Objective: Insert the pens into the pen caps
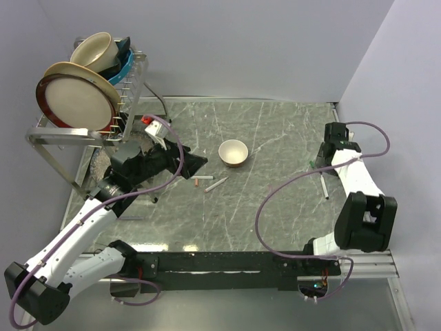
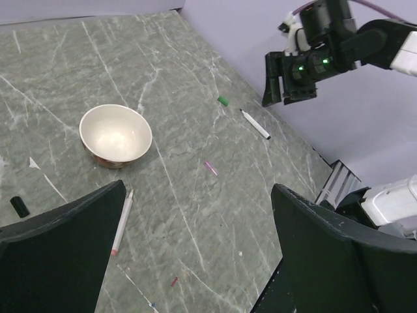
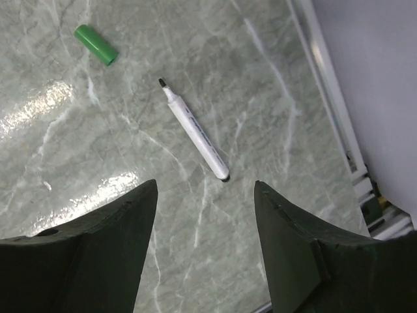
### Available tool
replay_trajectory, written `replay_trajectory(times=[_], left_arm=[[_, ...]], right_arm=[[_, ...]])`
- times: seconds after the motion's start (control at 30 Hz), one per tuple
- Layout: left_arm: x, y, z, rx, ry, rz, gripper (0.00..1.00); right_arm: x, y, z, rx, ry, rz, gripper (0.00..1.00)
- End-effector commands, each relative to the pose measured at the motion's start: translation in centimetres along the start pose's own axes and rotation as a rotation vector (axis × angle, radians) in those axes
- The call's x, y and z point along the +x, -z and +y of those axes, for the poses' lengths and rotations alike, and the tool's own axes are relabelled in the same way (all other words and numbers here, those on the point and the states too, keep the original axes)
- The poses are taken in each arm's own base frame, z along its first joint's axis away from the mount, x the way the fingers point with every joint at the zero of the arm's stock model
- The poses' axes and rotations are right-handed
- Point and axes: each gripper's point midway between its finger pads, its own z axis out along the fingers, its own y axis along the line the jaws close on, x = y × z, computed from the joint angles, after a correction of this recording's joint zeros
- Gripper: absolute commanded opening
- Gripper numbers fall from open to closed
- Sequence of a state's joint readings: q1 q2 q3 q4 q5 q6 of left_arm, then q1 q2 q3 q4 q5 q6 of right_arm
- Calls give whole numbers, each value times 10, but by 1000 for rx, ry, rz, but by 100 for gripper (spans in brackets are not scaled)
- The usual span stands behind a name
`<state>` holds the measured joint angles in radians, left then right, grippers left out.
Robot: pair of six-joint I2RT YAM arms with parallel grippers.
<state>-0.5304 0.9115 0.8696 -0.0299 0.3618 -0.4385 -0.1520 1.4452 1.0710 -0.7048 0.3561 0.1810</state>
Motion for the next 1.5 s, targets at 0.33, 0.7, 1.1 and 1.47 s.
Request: replay_trajectory(times=[0.33,0.7,1.1,1.47], left_arm=[[-6,1,-16,63,-47,-2,99],[-6,2,-18,74,-61,10,100],[-6,2,-15,60,-71,8,99],[-7,5,-14,56,-89,-19,99]], right_arm=[[-3,-65,35,-124,31,146,45],[-1,-91,27,-86,23,197,45],[16,-100,37,-145,32,261,24],[-15,-59,42,-143,8,133,0]])
